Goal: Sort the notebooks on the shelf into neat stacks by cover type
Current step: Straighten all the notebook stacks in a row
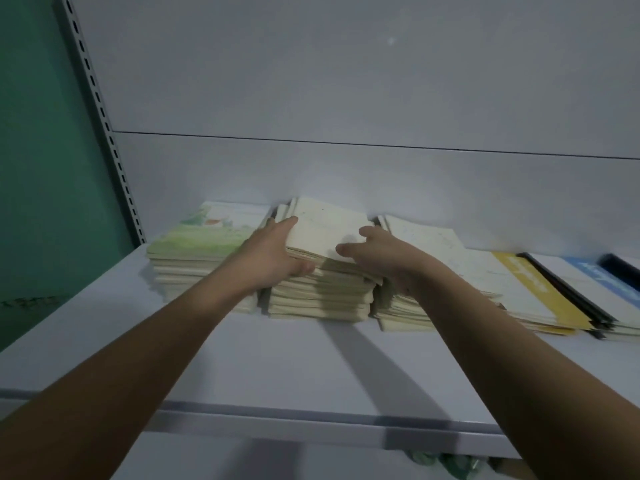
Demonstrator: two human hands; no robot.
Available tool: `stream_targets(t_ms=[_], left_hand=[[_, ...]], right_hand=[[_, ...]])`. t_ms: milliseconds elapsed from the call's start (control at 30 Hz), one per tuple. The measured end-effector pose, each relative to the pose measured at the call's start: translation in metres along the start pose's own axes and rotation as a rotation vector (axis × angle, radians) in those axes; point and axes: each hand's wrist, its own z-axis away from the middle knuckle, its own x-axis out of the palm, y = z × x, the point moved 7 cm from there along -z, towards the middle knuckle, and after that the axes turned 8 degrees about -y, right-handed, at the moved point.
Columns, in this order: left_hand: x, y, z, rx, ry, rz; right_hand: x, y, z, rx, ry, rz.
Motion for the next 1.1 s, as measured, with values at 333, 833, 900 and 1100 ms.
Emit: stream_targets(t_ms=[333,833,900,1100], left_hand=[[-0.004,-0.012,-0.003,0.066,-0.039,0.228],[0.011,-0.026,-0.003,0.133,-0.103,0.260],[0.007,-0.024,0.000,0.139,-0.067,0.159],[0.005,-0.016,-0.005,0.142,-0.097,-0.048]], right_hand=[[0.000,0.011,-0.013,0.072,0.031,-0.130],[-0.001,-0.014,0.014,-0.190,-0.067,0.307],[0.009,-0.015,0.016,-0.203,-0.113,0.512],[0.005,-0.008,0.006,-0.200,-0.130,0.601]])
